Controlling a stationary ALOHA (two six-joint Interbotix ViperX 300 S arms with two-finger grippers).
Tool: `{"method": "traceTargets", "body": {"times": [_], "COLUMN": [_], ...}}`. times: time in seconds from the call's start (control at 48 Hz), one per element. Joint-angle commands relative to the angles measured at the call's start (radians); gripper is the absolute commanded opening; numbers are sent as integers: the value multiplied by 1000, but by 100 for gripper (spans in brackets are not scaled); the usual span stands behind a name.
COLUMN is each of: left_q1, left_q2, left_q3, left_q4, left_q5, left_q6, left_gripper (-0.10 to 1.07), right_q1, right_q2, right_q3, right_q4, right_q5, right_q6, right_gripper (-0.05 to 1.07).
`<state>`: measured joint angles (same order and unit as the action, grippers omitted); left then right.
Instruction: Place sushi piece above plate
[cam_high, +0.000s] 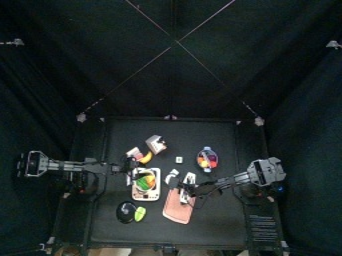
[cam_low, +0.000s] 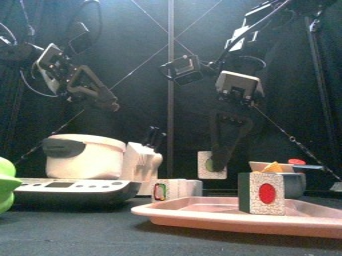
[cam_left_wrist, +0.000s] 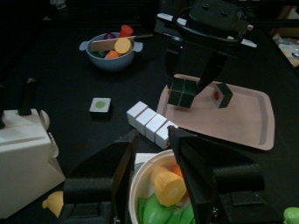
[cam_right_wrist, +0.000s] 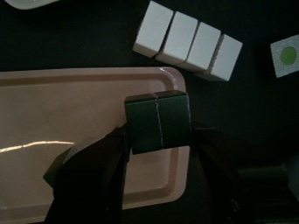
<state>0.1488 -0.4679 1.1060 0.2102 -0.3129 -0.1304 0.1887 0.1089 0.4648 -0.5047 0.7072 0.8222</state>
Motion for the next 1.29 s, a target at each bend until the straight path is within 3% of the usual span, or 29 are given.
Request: {"method": "traceTargets", "body": {"times": [0.0, 0.208, 0.5, 0.729, 1.042, 1.271], "left_q1": [2, 2, 2, 0, 0, 0], "left_q2": [-3, -3, -3, -2, -3, -2], "left_q3": [-15, -12, -6, -6, -5, -5], "left_q4": [-3, -14, -14, -14, -14, -14], "left_q5": [-5, -3, -3, -3, -3, -3], "left_q6": [0, 0, -2, 0, 0, 0], "left_gripper": [76, 76, 76, 76, 76, 76], "right_q1": [-3, -77, -314, -453, -534, -555], "right_q2": [-63, -115, -110, -71, 20, 26], "right_q3": [-23, 3, 35, 38, 8, 3], "right_q4": [-6, -18, -23, -48, -21, -31], "right_q5": [0, 3, -49, -127, -186, -202], "right_q6": [2, 5, 3, 3, 3, 3], "right_gripper": [67, 66, 66, 67, 68, 68]}}
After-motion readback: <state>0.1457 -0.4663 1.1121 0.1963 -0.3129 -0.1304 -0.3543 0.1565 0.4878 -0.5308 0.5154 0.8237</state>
